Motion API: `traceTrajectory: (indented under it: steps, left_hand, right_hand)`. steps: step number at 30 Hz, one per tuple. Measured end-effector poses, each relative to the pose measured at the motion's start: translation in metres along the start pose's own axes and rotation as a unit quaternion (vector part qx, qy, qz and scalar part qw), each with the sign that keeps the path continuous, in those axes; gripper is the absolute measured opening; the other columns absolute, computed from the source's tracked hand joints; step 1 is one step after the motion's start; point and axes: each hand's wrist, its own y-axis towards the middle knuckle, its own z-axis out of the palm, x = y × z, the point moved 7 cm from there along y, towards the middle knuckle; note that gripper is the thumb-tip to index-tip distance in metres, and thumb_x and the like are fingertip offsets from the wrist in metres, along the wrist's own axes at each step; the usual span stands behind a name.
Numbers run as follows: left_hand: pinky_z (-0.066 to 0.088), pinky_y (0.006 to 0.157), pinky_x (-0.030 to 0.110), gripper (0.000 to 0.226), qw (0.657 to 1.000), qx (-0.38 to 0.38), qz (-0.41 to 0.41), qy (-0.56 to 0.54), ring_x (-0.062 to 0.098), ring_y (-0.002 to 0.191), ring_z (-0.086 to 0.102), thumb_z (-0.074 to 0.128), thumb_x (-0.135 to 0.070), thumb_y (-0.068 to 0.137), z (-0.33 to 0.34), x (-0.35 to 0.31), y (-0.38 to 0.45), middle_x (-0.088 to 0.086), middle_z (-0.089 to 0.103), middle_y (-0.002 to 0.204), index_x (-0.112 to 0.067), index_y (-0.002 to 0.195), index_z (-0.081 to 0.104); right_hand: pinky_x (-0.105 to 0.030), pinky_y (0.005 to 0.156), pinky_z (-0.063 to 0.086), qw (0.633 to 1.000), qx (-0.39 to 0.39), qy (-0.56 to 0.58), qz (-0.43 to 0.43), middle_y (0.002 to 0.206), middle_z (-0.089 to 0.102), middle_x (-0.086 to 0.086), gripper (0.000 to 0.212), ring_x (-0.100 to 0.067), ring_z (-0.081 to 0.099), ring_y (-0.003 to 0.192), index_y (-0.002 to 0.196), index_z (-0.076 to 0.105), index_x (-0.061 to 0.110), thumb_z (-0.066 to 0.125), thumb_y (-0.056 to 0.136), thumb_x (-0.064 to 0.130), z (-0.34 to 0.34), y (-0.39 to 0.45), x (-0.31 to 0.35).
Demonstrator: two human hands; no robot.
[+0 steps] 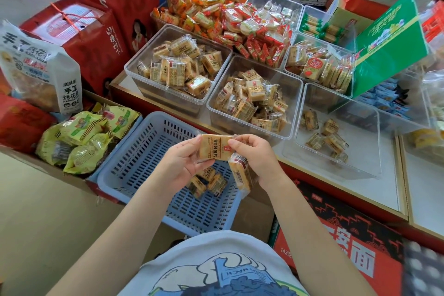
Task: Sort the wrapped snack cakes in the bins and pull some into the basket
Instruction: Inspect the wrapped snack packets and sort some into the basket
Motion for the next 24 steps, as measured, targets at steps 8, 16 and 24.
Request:
traceTrajectory:
  steps: [8, 16, 24]
  left_hand:
    - [0.056, 0.087, 0.036, 0.024, 0.997, -0.038, 0.018, 0.062, 0.023, 0.100, 0.069, 0.058, -0.022, 0.101, -0.015, 0.003, 0.007, 0.015, 0.075, 0.112, -0.007, 0.112, 0.073]
    - [0.057, 0.066, 0.024, 0.017, 0.964, -0.139, 0.133, 0.185, 0.016, 0.077, 0.071, 0.062, -0.016, 0.102, -0.018, -0.005, 0.007, 0.010, 0.074, 0.089, -0.008, 0.088, 0.064]
    - [0.036, 0.040, 0.019, 0.015, 0.955, -0.128, 0.159, 0.217, 0.010, 0.046, 0.043, 0.049, -0.014, 0.108, -0.004, -0.006, 0.009, 0.006, 0.050, 0.067, -0.011, 0.094, 0.046]
  right_hand:
    - [-0.044, 0.082, 0.059, 0.999, -0.032, 0.034, -0.008, 0.095, 0.076, -0.014, 0.011, -0.022, 0.069, 0.079, 0.096, 0.072, 0.014, 0.063, 0.100, 0.019, -0.008, 0.000, 0.000]
    - [-0.041, 0.071, 0.055, 0.992, -0.100, -0.044, -0.060, 0.093, 0.073, -0.016, 0.012, -0.024, 0.062, 0.074, 0.093, 0.066, 0.014, 0.059, 0.102, 0.018, -0.013, 0.004, -0.001]
    - [-0.037, 0.068, 0.053, 0.992, -0.102, -0.047, -0.059, 0.094, 0.073, -0.012, 0.013, -0.031, 0.063, 0.076, 0.092, 0.062, 0.019, 0.055, 0.103, 0.018, -0.023, 0.006, -0.001]
